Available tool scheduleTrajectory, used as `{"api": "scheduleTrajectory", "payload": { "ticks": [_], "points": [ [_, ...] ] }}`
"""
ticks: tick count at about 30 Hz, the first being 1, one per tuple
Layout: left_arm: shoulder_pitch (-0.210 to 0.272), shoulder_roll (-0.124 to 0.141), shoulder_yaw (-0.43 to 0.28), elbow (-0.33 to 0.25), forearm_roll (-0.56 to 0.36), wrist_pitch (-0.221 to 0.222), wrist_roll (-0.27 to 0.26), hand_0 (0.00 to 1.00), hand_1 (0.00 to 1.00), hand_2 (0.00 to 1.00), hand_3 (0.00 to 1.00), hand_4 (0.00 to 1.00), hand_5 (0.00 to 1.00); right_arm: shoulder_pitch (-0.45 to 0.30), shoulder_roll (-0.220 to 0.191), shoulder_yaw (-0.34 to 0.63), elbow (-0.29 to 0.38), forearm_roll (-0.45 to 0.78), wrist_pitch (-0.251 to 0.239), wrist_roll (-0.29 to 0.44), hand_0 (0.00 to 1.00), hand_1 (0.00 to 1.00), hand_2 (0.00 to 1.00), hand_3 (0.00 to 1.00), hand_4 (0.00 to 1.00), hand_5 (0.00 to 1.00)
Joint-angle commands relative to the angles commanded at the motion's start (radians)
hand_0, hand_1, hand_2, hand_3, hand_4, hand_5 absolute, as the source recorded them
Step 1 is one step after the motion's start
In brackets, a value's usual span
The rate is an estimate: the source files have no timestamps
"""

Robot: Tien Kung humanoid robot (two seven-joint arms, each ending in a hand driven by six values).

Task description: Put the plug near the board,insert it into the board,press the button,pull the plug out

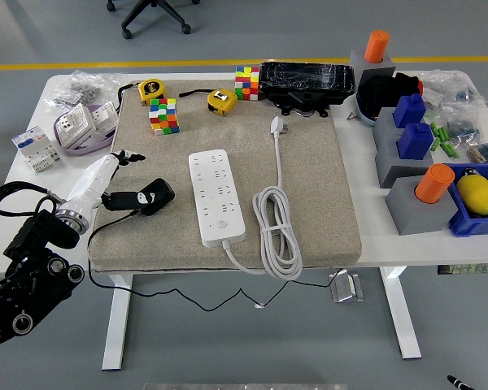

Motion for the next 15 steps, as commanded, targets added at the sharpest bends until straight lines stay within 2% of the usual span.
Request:
{"api": "scheduleTrajectory", "payload": {
  "ticks": [6, 7, 12, 13, 15],
  "points": [
    [-0.019, -0.008, 0.037, 0.028, -0.007, -0.006, 0.015, 0.755, 0.797, 0.793, 0.774, 0.998, 0.388, -0.002, -0.001, 0.005, 0.0, -0.001, 0.0, 0.0, 0.604, 0.645, 0.653, 0.554, 0.951, 0.5],
    [-0.023, -0.01, 0.044, 0.034, -0.008, -0.002, 0.012, 0.724, 0.745, 0.744, 0.746, 0.998, 0.362, -0.002, -0.001, 0.005, 0.0, -0.001, -0.001, 0.0, 0.603, 0.645, 0.653, 0.554, 0.95, 0.5],
    [-0.042, -0.021, 0.075, 0.073, -0.012, 0.017, -0.001, 0.724, 0.745, 0.744, 0.746, 0.998, 0.362, -0.003, -0.001, 0.007, 0.001, -0.003, -0.003, 0.003, 0.603, 0.645, 0.653, 0.554, 0.95, 0.5],
    [-0.045, -0.022, 0.079, 0.077, -0.012, 0.019, -0.001, 0.705, 0.707, 0.699, 0.653, 0.998, 0.275, -0.003, -0.001, 0.007, 0.001, -0.003, -0.003, 0.004, 0.602, 0.644, 0.653, 0.553, 0.95, 0.5],
    [-0.054, -0.027, 0.091, 0.09, -0.013, 0.026, -0.003, 0.705, 0.707, 0.699, 0.653, 0.998, 0.275, -0.002, -0.001, 0.01, 0.002, -0.003, -0.005, 0.006, 0.602, 0.644, 0.653, 0.553, 0.95, 0.5]
  ]
}}
